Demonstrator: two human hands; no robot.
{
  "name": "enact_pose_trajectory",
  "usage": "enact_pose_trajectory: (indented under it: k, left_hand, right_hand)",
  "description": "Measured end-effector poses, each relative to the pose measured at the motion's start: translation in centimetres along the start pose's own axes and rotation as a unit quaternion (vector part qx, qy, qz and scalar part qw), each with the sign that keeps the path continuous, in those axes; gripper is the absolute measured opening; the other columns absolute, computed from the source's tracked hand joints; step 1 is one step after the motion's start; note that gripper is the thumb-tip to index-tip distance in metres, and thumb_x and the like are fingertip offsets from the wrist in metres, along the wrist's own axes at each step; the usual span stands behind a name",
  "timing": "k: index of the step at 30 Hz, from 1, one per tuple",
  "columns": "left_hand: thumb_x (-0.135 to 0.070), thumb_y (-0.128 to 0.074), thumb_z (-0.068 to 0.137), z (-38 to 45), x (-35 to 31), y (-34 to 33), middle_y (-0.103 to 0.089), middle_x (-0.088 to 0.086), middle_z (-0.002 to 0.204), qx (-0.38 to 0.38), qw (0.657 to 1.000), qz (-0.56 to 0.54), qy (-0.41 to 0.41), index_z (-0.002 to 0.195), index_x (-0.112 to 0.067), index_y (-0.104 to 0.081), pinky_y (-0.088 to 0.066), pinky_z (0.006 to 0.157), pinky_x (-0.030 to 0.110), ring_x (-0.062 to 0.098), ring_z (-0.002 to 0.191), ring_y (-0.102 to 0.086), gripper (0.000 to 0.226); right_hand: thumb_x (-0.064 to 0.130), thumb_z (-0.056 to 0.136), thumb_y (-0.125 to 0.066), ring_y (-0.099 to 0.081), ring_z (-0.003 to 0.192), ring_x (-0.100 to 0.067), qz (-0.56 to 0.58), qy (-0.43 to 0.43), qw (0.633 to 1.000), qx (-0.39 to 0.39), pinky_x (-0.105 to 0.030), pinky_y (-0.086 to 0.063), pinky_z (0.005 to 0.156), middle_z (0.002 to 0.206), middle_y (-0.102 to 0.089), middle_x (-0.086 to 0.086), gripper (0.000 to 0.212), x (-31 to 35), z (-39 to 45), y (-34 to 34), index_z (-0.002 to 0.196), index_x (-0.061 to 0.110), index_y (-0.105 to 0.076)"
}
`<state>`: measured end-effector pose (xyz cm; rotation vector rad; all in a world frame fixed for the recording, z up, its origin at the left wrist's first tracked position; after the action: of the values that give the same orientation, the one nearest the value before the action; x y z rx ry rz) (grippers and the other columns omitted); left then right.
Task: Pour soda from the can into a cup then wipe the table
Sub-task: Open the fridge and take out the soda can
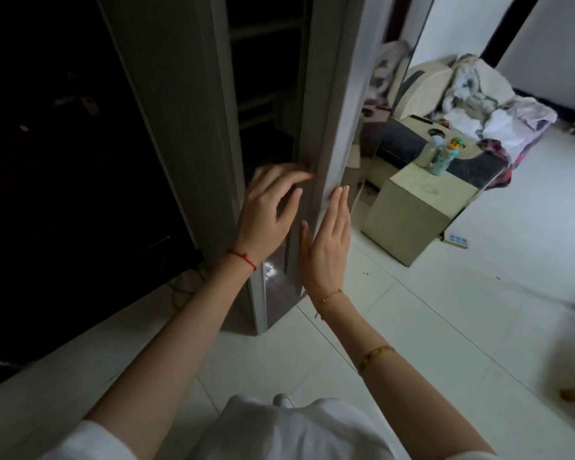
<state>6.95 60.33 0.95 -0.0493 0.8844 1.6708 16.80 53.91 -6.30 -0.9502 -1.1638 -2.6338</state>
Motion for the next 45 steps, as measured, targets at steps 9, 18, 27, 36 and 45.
enact_pose_trajectory:
  k: [9,18,27,36,45]
  left_hand:
    - [-0.005,-0.058,0.093,-0.5,-5.5,-4.3,-0.057,0.013,0.131,0.041,0.992,0.011,-0.121,0.129,-0.010,-0.062,-0.031,0.104,0.014,0.022,0.118,-0.045,0.037]
    - [-0.004,-0.054,0.095,0.2,-8.3,-7.0,-0.051,0.015,0.135,0.019,0.989,-0.053,-0.138,0.131,-0.008,-0.058,-0.050,0.095,0.043,0.025,0.120,-0.053,0.036]
    - [-0.018,-0.055,0.089,2.5,-7.5,-10.0,-0.030,0.015,0.157,0.039,0.991,0.088,-0.097,0.150,-0.010,-0.030,-0.014,0.121,0.056,0.031,0.148,-0.021,0.067]
    - [-0.008,-0.060,0.085,3.5,-11.2,-14.7,-0.027,0.013,0.159,0.022,0.994,0.054,-0.088,0.151,-0.007,-0.029,-0.004,0.124,0.044,0.020,0.150,-0.011,0.073]
    - [0.000,-0.056,0.085,4.1,-17.5,-21.1,-0.033,0.014,0.156,-0.020,0.996,0.031,-0.077,0.148,-0.003,-0.036,-0.033,0.114,0.051,0.027,0.146,-0.028,0.066]
  right_hand:
    - [0.024,0.102,-0.041,-0.021,0.148,-0.022,-0.045,-0.014,0.997,-0.063,-0.041,-0.027,0.119,0.161,-0.021,-0.011,0.059,-4.7,0.0,5.3,0.152,0.001,-0.018]
    - [0.022,0.104,-0.037,-0.027,0.146,-0.020,-0.058,-0.074,0.990,-0.109,-0.038,-0.028,0.119,0.159,-0.026,-0.006,0.054,-8.3,-0.5,9.9,0.153,0.008,-0.021]
    - [0.018,0.102,-0.039,-0.031,0.142,-0.023,-0.033,-0.109,0.985,-0.127,-0.039,-0.029,0.118,0.155,-0.032,-0.008,0.054,-12.9,-0.2,13.6,0.152,0.010,-0.022]
    - [0.016,0.099,-0.038,-0.035,0.137,-0.025,-0.010,-0.134,0.985,-0.110,-0.045,-0.035,0.113,0.151,-0.038,-0.006,0.056,-19.0,1.4,17.6,0.152,0.015,-0.021]
    - [0.018,0.098,-0.036,-0.042,0.130,-0.021,0.047,-0.126,0.990,-0.051,-0.046,-0.040,0.109,0.142,-0.046,-0.003,0.049,-28.2,5.0,22.6,0.147,0.017,-0.030]
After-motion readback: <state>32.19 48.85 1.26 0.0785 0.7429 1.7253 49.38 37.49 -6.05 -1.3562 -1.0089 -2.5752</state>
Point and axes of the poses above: each hand's wrist, its own z-axis towards the middle knuckle, its own y-axis out of the back of the hand, x = y × z, the point moved 6 cm from there along z, towards the middle knuckle
